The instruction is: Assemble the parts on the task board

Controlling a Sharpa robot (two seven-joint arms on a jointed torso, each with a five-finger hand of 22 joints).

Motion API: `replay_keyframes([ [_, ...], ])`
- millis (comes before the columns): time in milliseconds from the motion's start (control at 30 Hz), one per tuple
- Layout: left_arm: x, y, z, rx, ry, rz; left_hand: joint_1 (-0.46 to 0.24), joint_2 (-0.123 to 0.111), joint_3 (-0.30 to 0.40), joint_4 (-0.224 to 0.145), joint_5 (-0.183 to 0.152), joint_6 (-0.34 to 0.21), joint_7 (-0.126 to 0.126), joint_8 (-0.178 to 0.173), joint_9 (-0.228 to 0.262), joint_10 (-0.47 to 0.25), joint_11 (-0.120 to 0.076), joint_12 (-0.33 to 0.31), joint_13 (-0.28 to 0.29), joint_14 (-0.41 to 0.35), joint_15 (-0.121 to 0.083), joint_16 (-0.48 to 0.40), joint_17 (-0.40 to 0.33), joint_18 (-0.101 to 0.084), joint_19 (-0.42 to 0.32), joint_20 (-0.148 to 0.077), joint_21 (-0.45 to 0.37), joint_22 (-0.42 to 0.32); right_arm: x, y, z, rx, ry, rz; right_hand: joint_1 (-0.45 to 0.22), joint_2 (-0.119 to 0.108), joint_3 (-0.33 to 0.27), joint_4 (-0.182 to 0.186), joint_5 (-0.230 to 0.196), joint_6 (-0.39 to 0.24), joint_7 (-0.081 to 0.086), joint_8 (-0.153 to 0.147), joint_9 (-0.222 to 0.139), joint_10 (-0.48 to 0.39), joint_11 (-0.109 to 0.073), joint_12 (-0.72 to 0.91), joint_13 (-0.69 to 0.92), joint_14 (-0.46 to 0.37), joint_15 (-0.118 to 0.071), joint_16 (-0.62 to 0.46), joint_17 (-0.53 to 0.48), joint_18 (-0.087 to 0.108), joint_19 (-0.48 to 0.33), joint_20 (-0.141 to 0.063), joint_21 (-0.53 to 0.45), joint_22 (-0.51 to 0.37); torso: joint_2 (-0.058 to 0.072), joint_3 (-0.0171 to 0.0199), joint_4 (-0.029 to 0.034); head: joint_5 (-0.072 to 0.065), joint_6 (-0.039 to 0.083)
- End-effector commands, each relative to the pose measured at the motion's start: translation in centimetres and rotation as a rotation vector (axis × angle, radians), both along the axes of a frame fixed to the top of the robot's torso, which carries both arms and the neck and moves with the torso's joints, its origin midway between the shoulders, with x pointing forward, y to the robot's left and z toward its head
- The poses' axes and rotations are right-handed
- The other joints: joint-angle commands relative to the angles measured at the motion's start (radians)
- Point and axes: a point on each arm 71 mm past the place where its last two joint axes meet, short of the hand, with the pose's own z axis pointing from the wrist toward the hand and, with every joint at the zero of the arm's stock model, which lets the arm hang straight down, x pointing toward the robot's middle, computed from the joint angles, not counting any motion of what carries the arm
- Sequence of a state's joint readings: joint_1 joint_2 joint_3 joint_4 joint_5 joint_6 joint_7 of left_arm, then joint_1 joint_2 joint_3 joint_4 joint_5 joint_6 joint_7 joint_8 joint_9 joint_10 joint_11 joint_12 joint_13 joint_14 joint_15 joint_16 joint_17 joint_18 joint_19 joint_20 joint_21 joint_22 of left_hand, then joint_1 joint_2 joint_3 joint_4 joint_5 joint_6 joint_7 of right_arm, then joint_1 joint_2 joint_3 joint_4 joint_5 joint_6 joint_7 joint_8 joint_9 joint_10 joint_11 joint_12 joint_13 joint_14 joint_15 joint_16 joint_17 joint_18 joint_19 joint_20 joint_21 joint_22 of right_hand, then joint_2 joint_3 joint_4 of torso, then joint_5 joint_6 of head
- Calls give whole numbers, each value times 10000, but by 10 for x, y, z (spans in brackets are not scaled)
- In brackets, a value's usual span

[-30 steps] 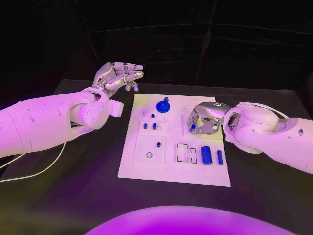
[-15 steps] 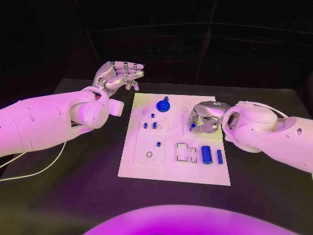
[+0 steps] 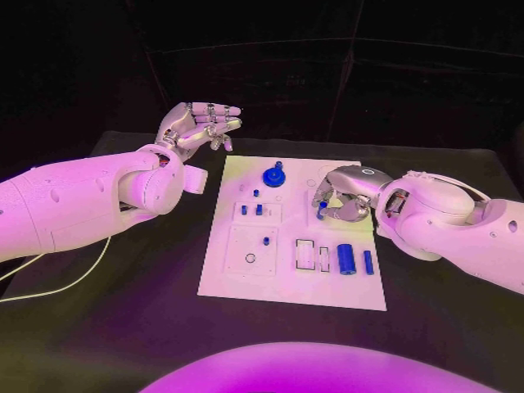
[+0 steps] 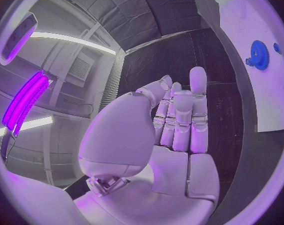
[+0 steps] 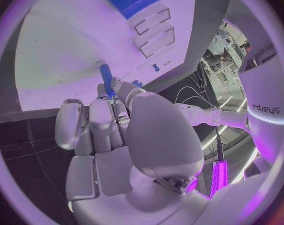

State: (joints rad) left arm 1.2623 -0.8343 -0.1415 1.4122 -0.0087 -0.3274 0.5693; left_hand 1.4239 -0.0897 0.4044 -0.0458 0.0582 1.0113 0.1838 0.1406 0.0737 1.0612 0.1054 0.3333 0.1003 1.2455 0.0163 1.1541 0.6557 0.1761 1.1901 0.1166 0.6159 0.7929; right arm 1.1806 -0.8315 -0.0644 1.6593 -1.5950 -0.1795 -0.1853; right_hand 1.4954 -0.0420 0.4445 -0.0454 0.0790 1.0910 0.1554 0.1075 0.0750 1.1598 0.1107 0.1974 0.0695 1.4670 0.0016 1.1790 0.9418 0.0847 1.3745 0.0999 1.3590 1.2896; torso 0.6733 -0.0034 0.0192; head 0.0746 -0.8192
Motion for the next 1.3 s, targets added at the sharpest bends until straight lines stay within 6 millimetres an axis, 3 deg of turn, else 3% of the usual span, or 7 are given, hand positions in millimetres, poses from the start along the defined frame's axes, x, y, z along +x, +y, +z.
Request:
replay_keyframes([
  [33, 0, -1, 1, -72, -46, -91, 36, 62, -22, -44, -9, -17, -41, 59, 4, -20, -20, 65, 2, -83, 8, -48, 2, 65, -15, -23, -22, 13, -4, 1, 8, 577, -456, 141, -31, -79, 75, -9, 27, 81, -5, 5, -13, 385, -337, -51, 17, 138, -90, 37, 10, -127, 55, -8, 73, 19, -7, -5, -6, 3, 14],
  [200, 1, -1, 0, -49, -20, -58, 21, 98, -20, -30, -10, -13, -38, 74, 6, -24, -19, 85, 2, -88, 7, -49, -10, 65, -18, -22, -23, 14, -19, 6, 19, 1102, -619, 481, -153, -153, 109, -12, 17, 77, -5, -22, -23, 412, -335, -76, 23, 132, -88, 63, 17, -129, 52, -3, 93, 42, 8, 11, -2, 33, 65],
  [367, 1, -2, 0, -60, -17, -85, 20, 99, -20, -30, -10, -13, -38, 75, 6, -24, -19, 86, 2, -88, 7, -49, -11, 65, -18, -22, -23, 14, -29, 21, 27, 1559, -614, 938, -155, -157, 115, -16, 19, 78, -7, -23, -24, 415, -337, -77, 24, 135, -88, 78, 39, -135, 66, -3, 109, 63, 2, -5, 9, 56, 64],
  [667, 1, -5, -1, -88, -7, -163, 20, 99, -20, -30, -10, -13, -38, 75, 6, -24, -19, 86, 2, -88, 7, -49, -11, 65, -18, -22, -23, 14, -46, 74, 34, 1891, -906, 2513, -181, -177, 210, -68, 68, 49, 4, -63, -37, 384, -323, -132, 18, 130, -83, 100, 36, -133, 54, -1, 119, 72, 19, -7, 22, 133, 26],
  [767, 0, -6, -1, -98, -7, -185, 20, 99, -20, -30, -10, -13, -38, 75, 6, -24, -19, 86, 2, -88, 7, -49, -11, 65, -18, -22, -23, 14, -50, 90, 30, 1989, -831, 2943, -190, -180, 227, -75, 74, 43, 9, -71, -40, 375, -318, -144, 16, 130, -81, 109, 45, -133, 51, 0, 120, 73, 18, -29, 23, 167, 4],
  [967, 0, -7, -1, -107, -9, -206, 15, 113, -20, -26, -10, -15, -39, 80, 6, -29, -20, 94, 1, -89, 8, -48, -13, 65, -20, -21, -24, 14, -56, 110, 16, 2037, -447, 3393, -209, -188, 242, -82, 83, 34, 16, -82, -43, 368, -312, -157, 15, 128, -77, 112, 41, -134, 53, 3, 127, 81, 19, -23, 3, 294, -76],
  [1300, 0, -8, 0, -124, -18, -243, 16, 118, -20, -27, -10, -16, -40, 83, 6, -31, -21, 98, 1, -91, 8, -48, -17, 66, -21, -21, -24, 15, -59, 124, -11, 1475, -227, 3694, -262, -211, 362, -156, 221, 8, 36, -126, -51, 344, -289, -221, 12, 119, -58, 148, 49, -135, 42, 18, 144, 99, 13, -11, 14, 414, -200],
])
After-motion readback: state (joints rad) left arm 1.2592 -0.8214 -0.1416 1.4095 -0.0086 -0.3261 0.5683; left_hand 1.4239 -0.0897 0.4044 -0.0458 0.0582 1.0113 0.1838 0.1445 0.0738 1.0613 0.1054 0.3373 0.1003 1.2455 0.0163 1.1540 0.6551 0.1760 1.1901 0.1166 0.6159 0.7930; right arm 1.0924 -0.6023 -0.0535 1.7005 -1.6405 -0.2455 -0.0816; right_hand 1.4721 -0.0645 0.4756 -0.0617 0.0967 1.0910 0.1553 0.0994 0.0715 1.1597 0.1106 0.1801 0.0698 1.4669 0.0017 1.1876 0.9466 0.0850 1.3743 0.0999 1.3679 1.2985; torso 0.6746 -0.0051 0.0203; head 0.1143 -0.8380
